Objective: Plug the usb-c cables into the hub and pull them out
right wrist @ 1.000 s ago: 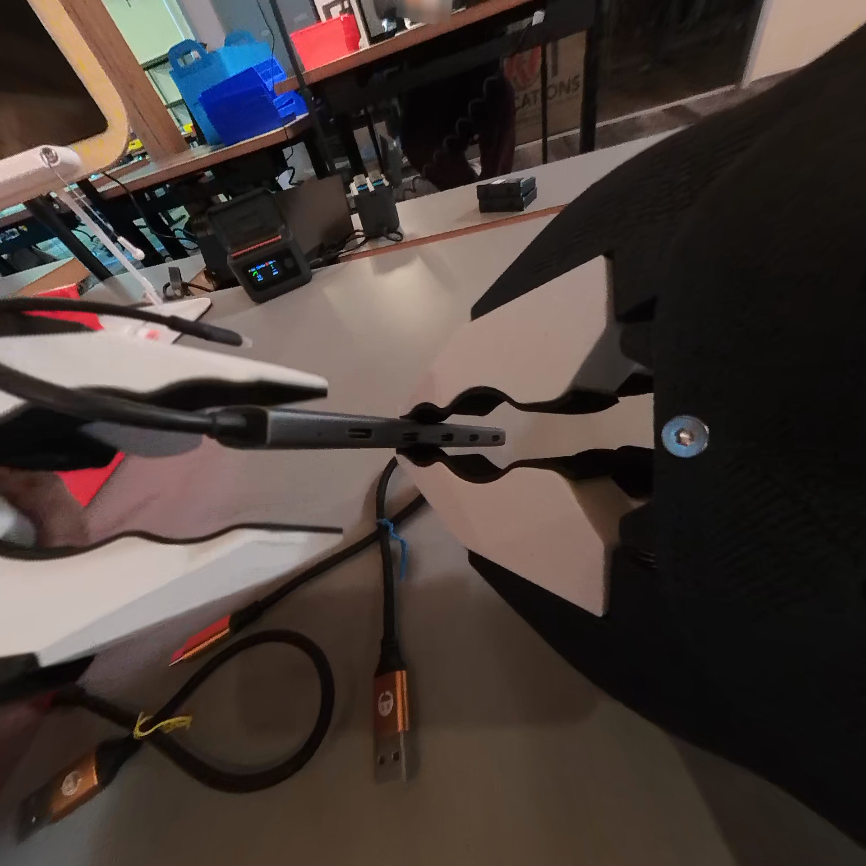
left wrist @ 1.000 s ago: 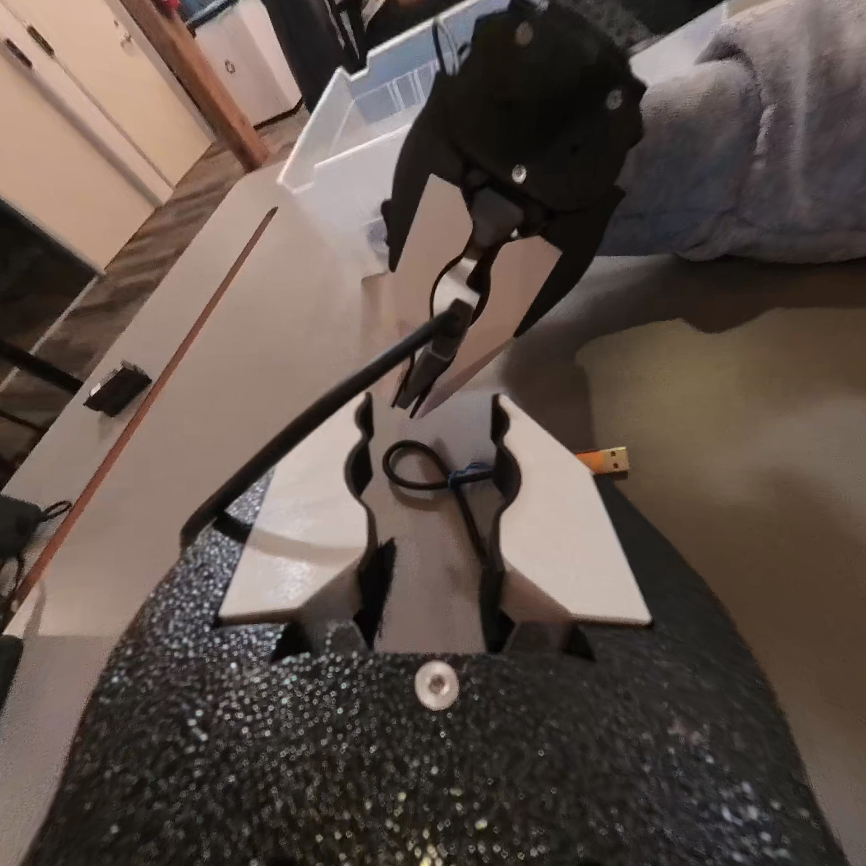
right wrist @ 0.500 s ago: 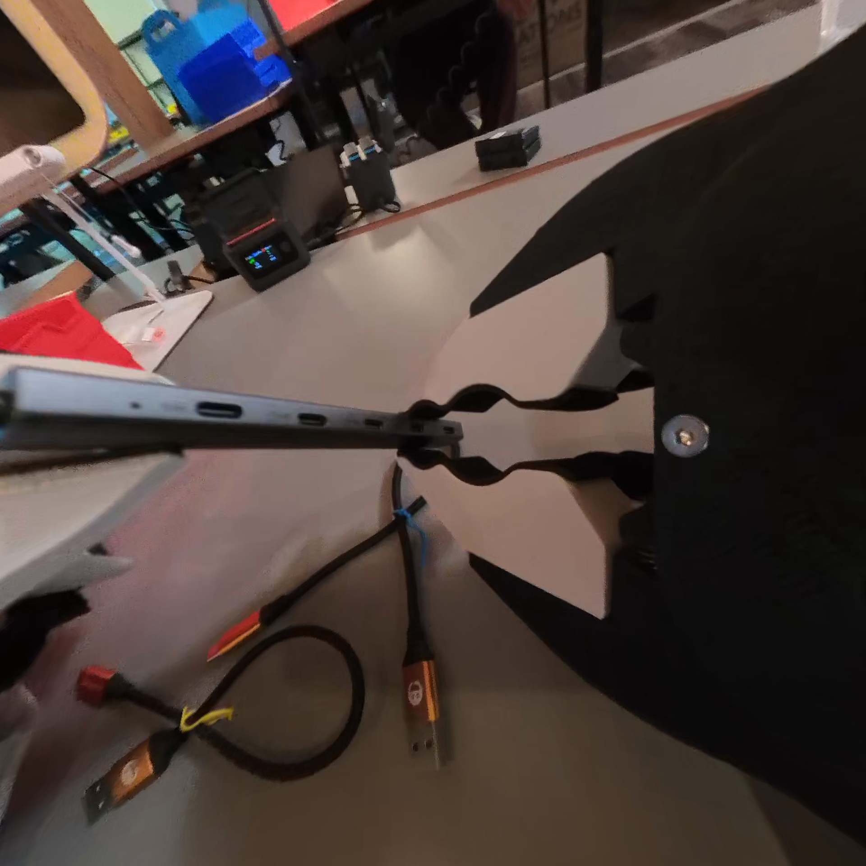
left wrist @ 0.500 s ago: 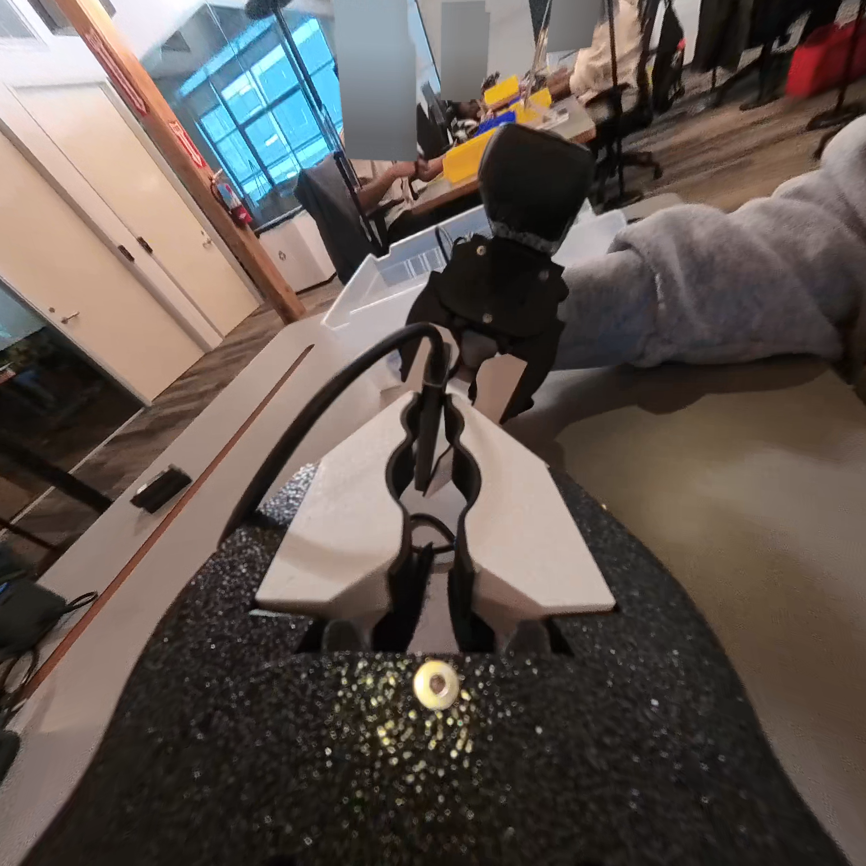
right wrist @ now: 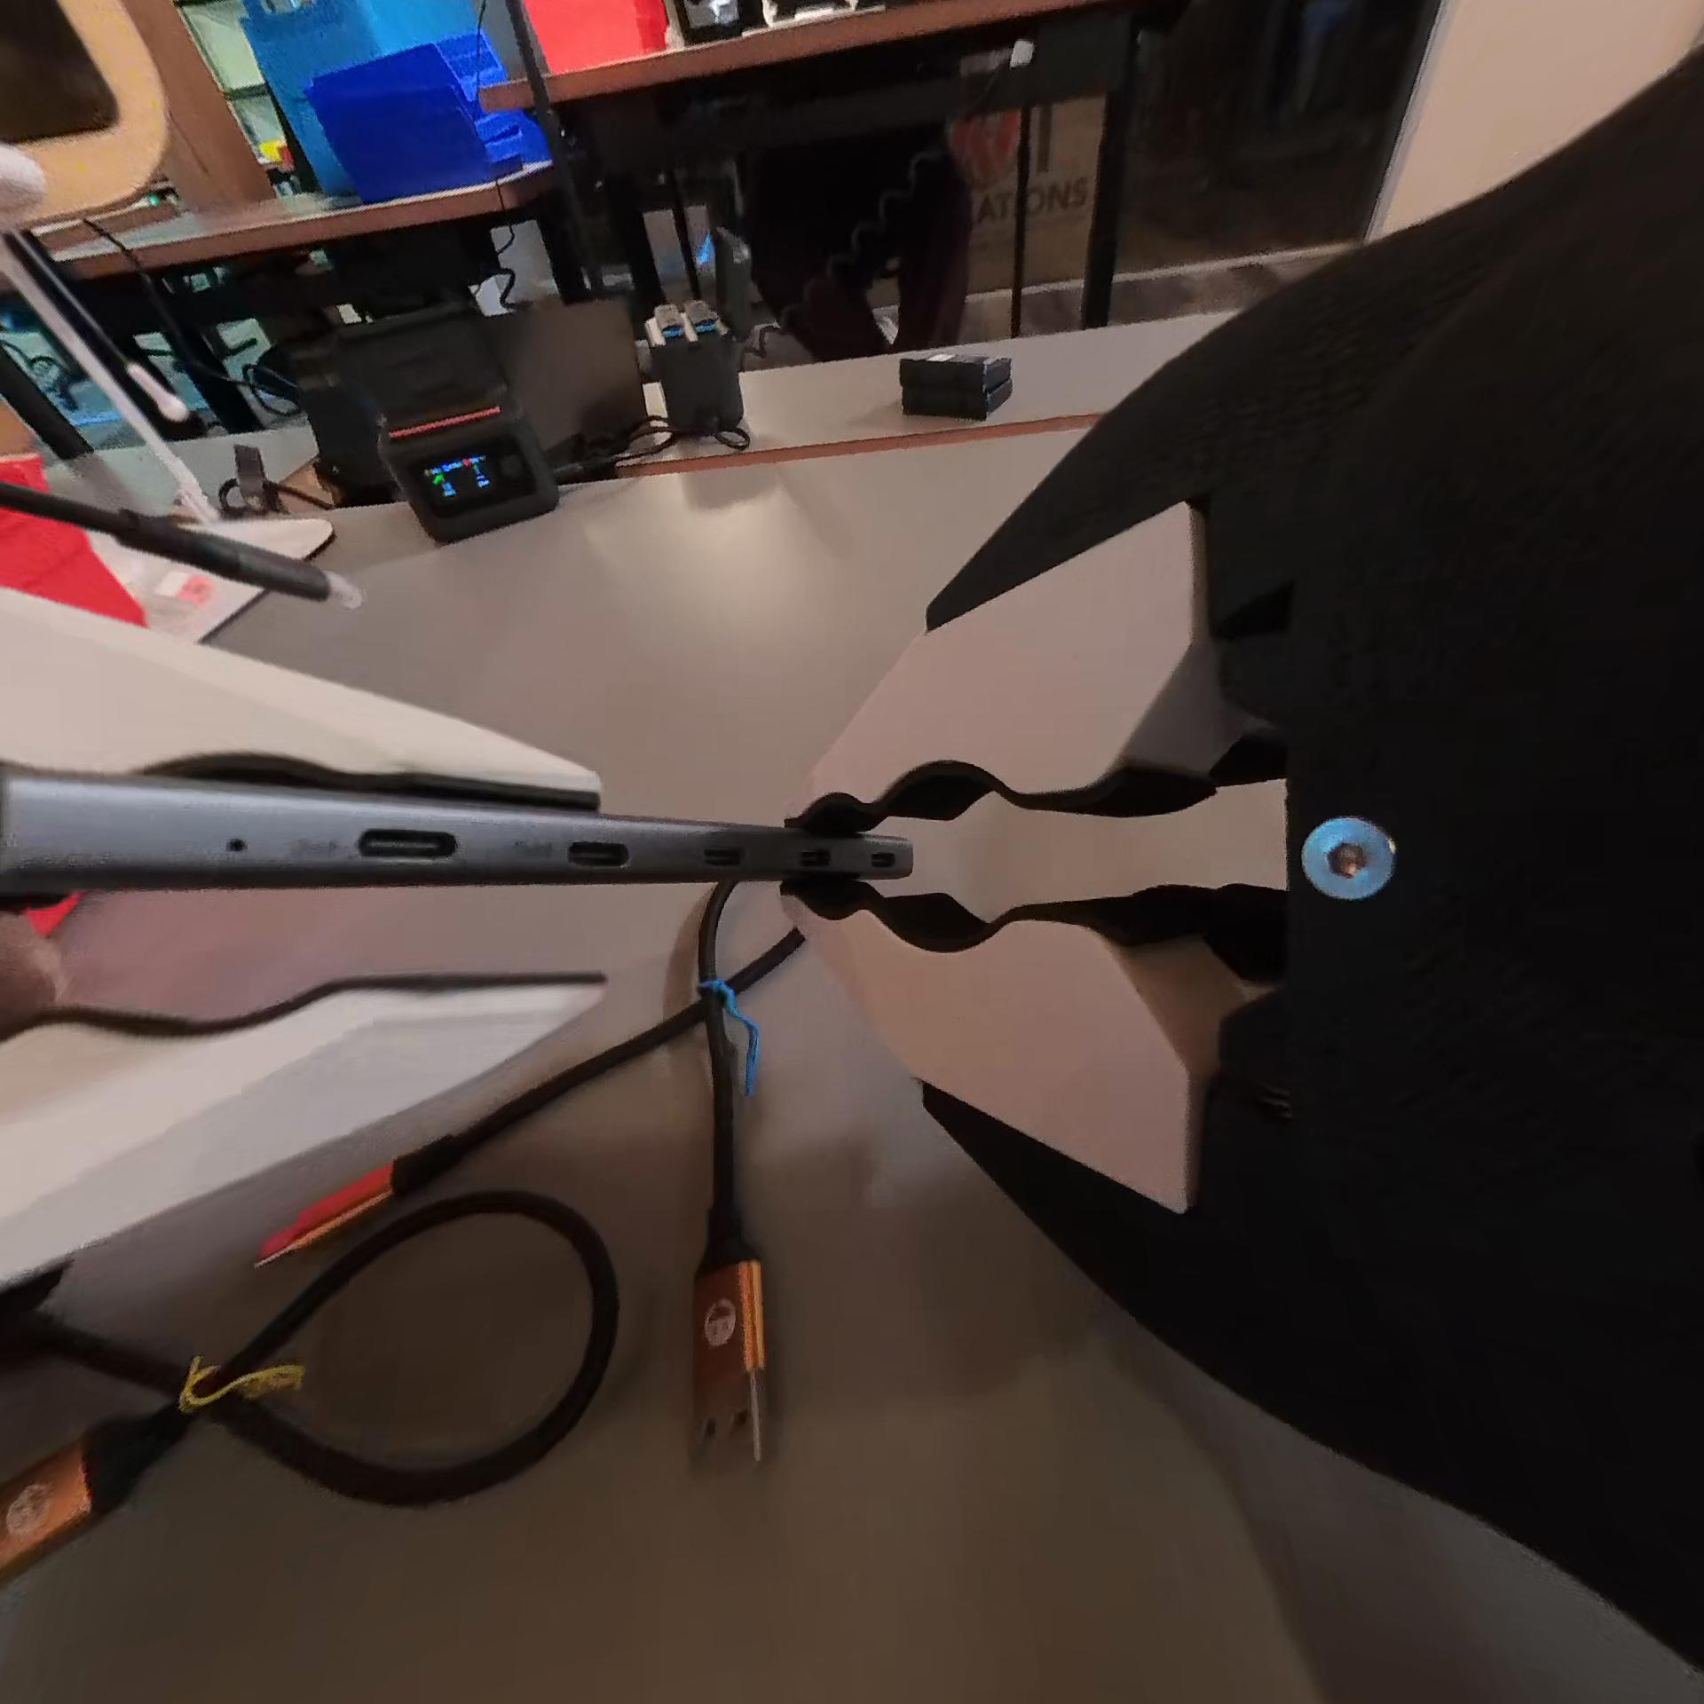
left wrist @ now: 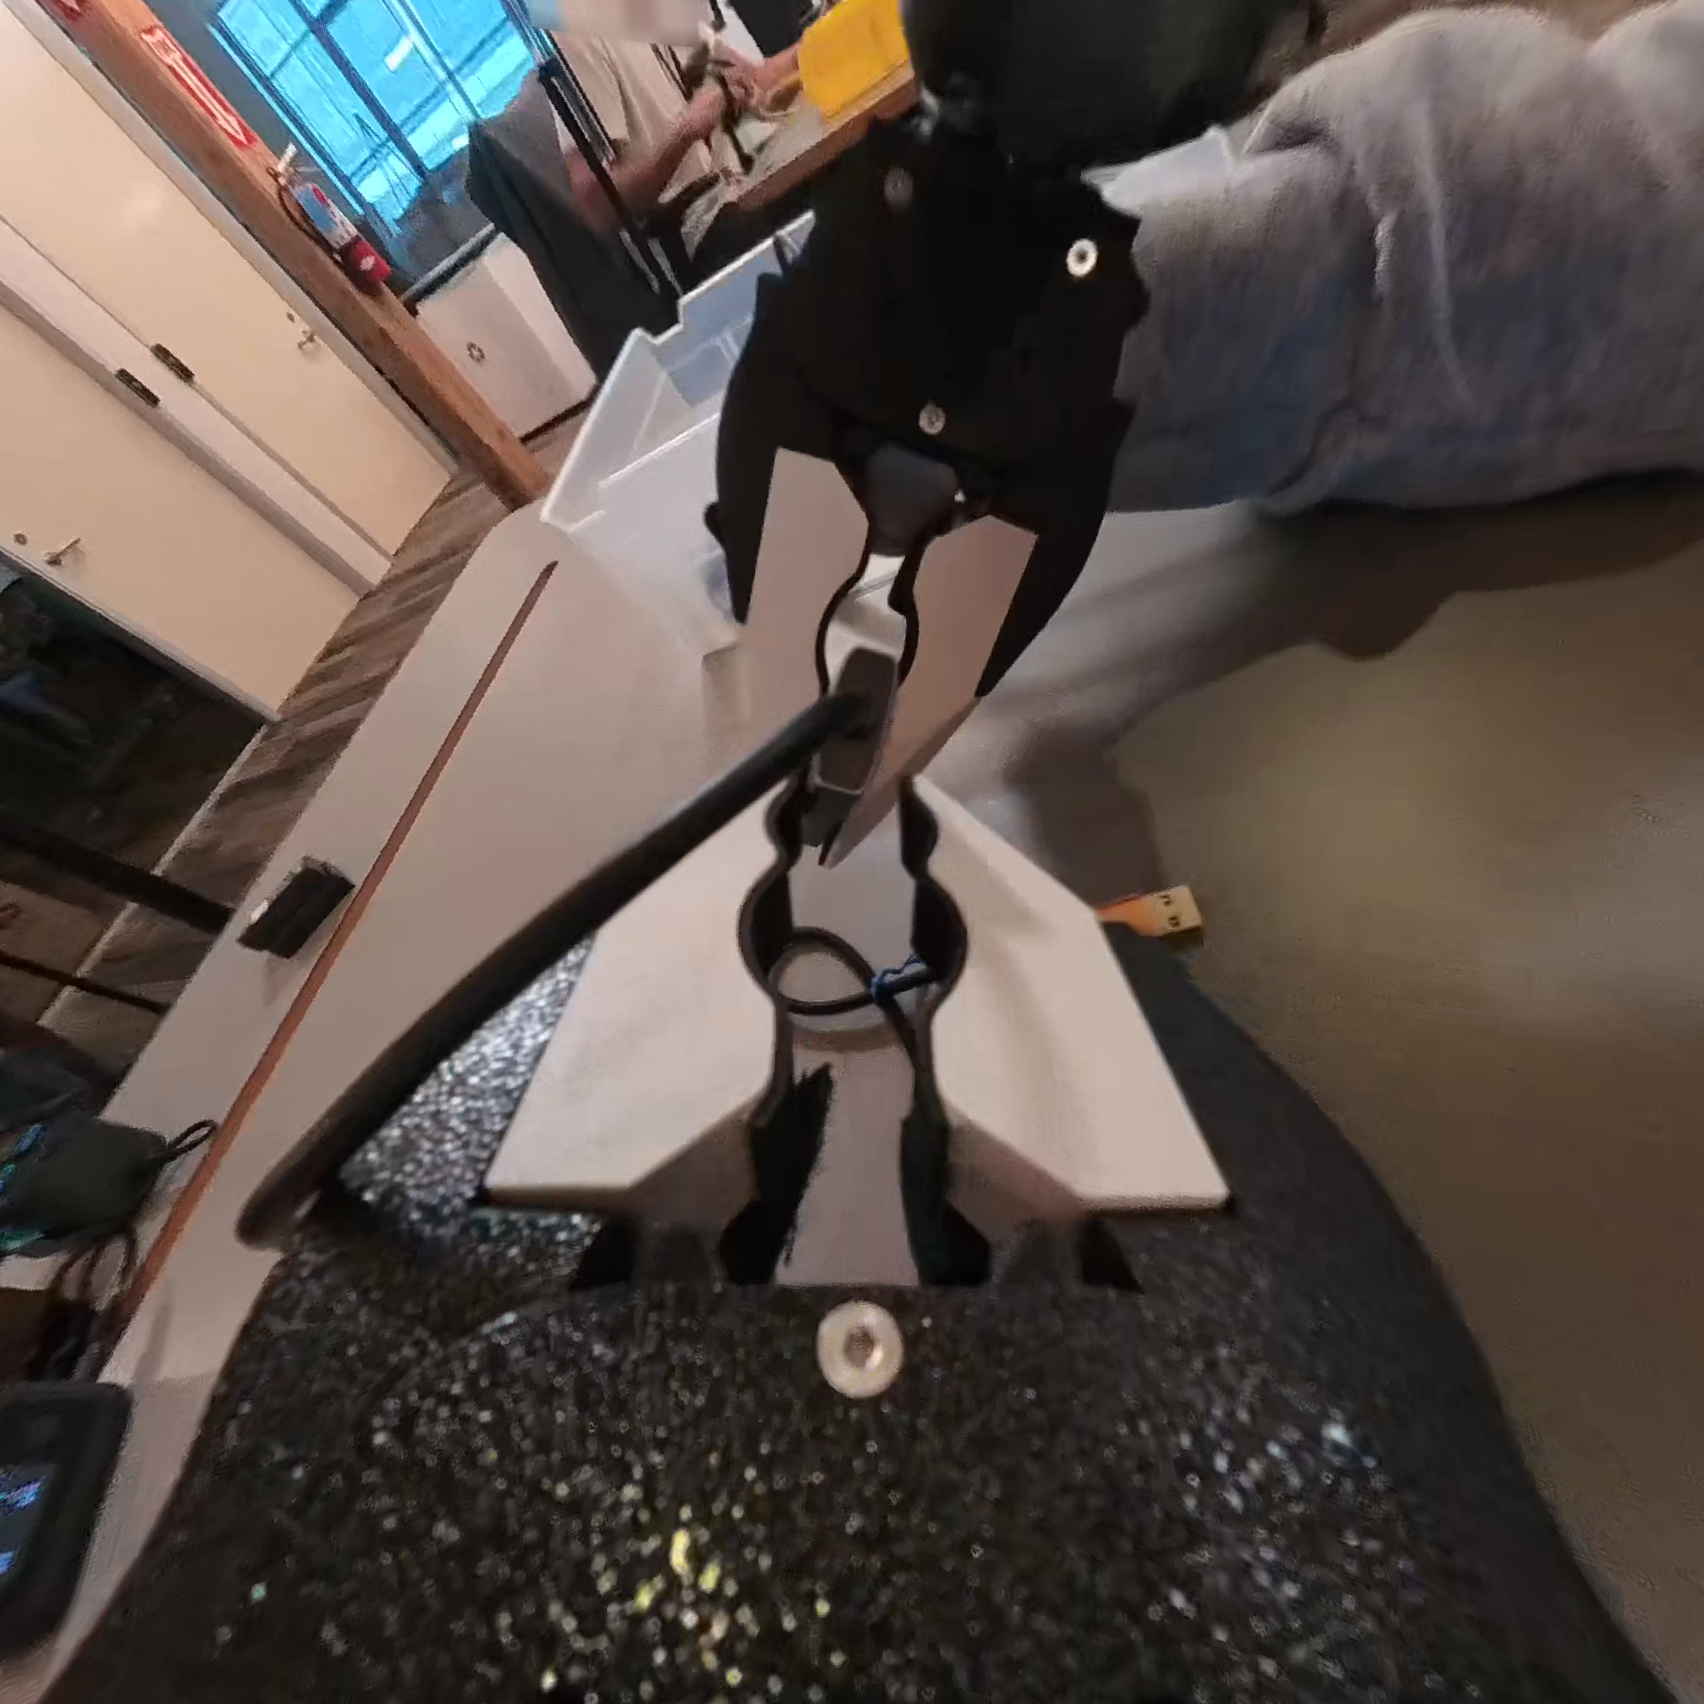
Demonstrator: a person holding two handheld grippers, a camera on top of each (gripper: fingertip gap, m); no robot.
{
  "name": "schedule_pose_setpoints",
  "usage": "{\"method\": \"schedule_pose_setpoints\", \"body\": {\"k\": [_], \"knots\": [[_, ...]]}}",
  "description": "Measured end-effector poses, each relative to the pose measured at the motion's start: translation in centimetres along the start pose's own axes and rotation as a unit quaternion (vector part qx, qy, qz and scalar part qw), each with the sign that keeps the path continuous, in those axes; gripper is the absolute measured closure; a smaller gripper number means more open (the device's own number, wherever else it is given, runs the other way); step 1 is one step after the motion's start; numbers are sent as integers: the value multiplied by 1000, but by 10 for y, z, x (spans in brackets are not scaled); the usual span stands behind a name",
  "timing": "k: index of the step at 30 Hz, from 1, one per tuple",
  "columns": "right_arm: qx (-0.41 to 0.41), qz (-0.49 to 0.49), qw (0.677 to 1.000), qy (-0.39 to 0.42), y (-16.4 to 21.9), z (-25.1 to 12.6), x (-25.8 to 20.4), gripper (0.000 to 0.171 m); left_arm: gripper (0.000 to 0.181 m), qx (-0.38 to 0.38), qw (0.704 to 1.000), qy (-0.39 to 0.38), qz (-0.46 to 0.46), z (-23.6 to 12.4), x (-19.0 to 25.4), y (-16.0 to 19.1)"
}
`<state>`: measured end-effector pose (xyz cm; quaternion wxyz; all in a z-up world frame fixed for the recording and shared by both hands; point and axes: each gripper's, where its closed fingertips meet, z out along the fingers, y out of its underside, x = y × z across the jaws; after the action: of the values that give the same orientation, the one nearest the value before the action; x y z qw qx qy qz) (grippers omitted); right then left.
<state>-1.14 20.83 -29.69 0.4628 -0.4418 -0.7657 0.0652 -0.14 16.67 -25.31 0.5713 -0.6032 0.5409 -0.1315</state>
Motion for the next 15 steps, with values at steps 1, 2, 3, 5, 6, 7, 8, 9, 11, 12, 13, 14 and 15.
{"method": "schedule_pose_setpoints", "body": {"k": [1,2,3,5,6,7,8,9,11,12,13,14,15], "knots": [[-5,-4,1000,0,0,0,-1,163,169,-3,1000,-11,10,0,-2,1],[-7,-6,1000,3,0,0,-1,163,173,-2,1000,-17,20,0,-3,1],[-8,0,1000,11,0,1,2,163,172,0,999,-25,24,-1,-5,1],[-1,31,999,44,-1,1,14,162,173,10,999,-51,5,-1,-17,0],[1,53,997,61,1,0,21,159,173,11,997,-72,-9,-2,-27,1],[-5,77,994,73,6,-2,28,152,173,1,994,-107,-20,-3,-40,6],[-17,102,991,80,13,-4,33,147,173,-14,988,-152,-19,-6,-54,12],[-30,124,988,82,21,-6,36,144,173,-25,981,-193,-12,-9,-67,16],[-45,141,986,71,29,-8,34,143,173,-40,970,-239,-7,-13,-80,25],[-37,140,988,52,26,-7,28,146,173,-45,964,-263,-4,-16,-86,29],[-14,136,990,21,16,-5,18,149,173,-47,959,-279,0,-18,-89,33],[19,132,991,-20,2,-4,5,151,173,-46,956,-291,0,-20,-90,36],[55,131,988,-63,-15,-3,-9,151,173,-43,955,-295,-3,-22,-90,38]]}}
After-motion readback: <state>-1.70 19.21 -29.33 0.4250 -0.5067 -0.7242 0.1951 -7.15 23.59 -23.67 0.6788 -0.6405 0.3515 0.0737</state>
